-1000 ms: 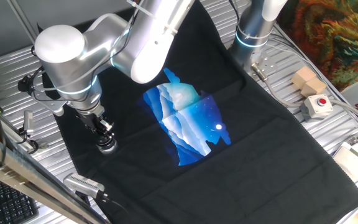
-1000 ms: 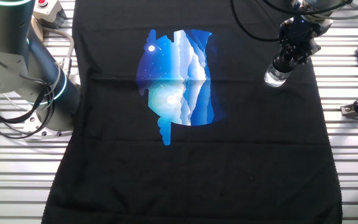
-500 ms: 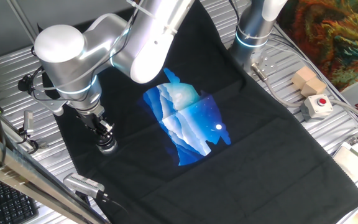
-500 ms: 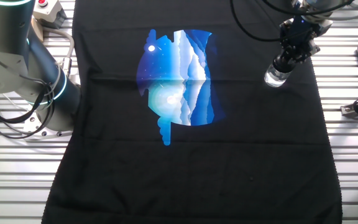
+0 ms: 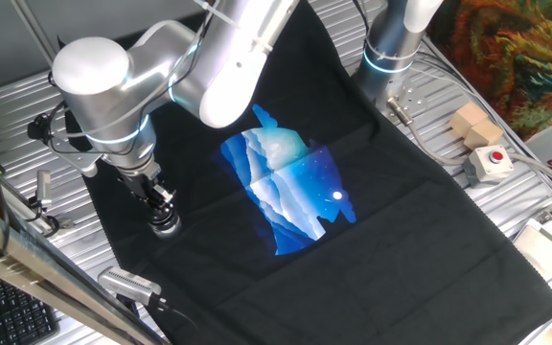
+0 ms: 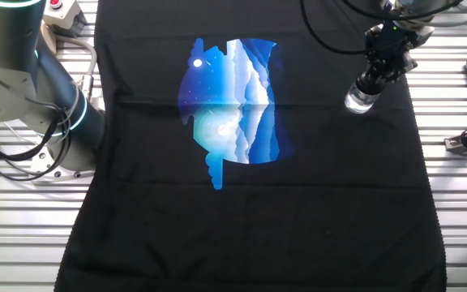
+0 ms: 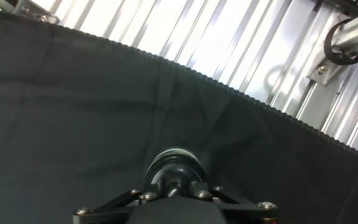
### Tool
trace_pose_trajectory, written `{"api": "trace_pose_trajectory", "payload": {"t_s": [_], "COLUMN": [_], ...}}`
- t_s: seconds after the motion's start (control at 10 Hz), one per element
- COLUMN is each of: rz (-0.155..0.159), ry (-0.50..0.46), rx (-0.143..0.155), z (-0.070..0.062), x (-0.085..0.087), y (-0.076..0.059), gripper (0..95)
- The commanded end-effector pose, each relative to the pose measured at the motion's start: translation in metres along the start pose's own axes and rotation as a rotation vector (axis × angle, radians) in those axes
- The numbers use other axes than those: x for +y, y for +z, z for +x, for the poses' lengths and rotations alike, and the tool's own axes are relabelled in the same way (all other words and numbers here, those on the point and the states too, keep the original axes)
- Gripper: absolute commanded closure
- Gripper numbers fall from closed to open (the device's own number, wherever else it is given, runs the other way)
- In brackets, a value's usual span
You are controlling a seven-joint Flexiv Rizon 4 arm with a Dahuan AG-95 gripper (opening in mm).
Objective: Screw the lid onto the jar
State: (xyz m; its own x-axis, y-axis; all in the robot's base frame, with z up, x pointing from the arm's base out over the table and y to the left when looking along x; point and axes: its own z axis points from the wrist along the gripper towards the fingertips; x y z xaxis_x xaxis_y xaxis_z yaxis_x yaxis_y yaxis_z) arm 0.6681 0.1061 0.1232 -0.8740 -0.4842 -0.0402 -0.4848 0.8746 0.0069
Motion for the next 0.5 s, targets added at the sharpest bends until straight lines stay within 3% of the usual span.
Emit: {"api": "trace_pose_trajectory", "payload": {"t_s": [0.1, 0.5], "rz": [0.001, 0.001], "ry": [0.004, 0.010], "rx": [0.000, 0.000], "z": [0.0001, 0.0000], "x": [0.0002, 0.0002], "y": [0.0007, 0.0007], "gripper": [95.0, 95.0]}}
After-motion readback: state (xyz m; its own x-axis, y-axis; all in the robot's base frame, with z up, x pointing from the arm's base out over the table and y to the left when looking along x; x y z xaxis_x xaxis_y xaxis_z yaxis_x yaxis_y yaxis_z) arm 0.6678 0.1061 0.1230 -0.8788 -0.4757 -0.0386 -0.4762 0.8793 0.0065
